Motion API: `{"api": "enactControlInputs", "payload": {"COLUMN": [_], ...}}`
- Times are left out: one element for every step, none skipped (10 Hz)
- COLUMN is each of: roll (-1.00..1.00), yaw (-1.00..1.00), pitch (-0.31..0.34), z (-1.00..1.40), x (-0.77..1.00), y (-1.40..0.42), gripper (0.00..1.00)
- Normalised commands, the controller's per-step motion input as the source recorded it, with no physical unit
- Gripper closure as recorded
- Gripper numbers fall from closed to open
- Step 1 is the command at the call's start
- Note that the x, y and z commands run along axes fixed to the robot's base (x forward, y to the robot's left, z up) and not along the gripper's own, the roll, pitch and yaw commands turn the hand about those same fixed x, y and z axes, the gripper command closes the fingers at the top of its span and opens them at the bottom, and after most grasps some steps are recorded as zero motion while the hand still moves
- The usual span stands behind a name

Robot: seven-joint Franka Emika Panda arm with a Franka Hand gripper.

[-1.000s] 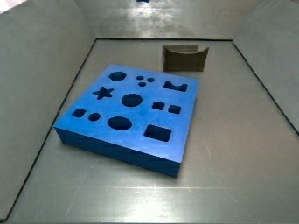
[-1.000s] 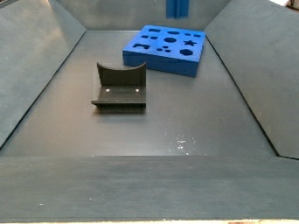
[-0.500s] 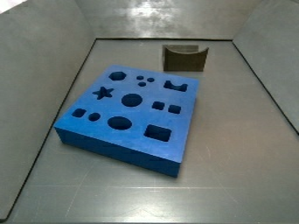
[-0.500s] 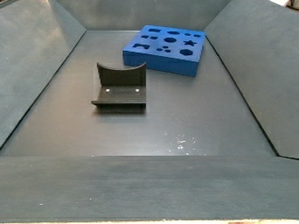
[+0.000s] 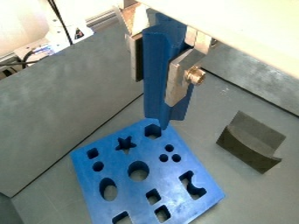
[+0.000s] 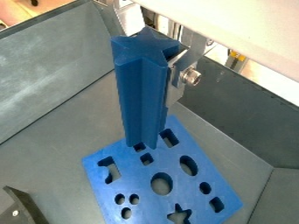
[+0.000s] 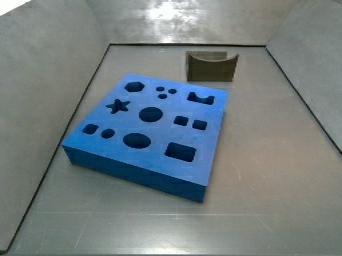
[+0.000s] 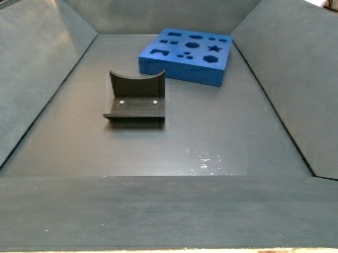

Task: Pick up the star object. Move up. Move to above the board. Insert the star object.
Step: Insert the star object.

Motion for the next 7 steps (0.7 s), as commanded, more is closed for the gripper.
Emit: {"api": "enactControlInputs", "payload": {"roll": [0.00, -0.02, -0.05, -0.09, -0.06, -0.06, -0.09], "yaw": [0.00, 0.00, 0.36, 0.90, 0.88, 0.89, 0.93], "pitch": [0.000, 0.000, -0.103, 0.037, 0.000, 0.000, 0.037], "z": [-0.03, -0.02, -0.73, -0.79, -0.85, -0.85, -0.79], "x": [0.00, 0.00, -0.87, -0.19, -0.26, -0.23, -0.14], "y": [-0.05, 0.00, 0.00, 0.01, 0.03, 0.03, 0.01], "gripper": [1.00, 1.00, 1.00, 1.00, 1.00, 1.00, 1.00]}}
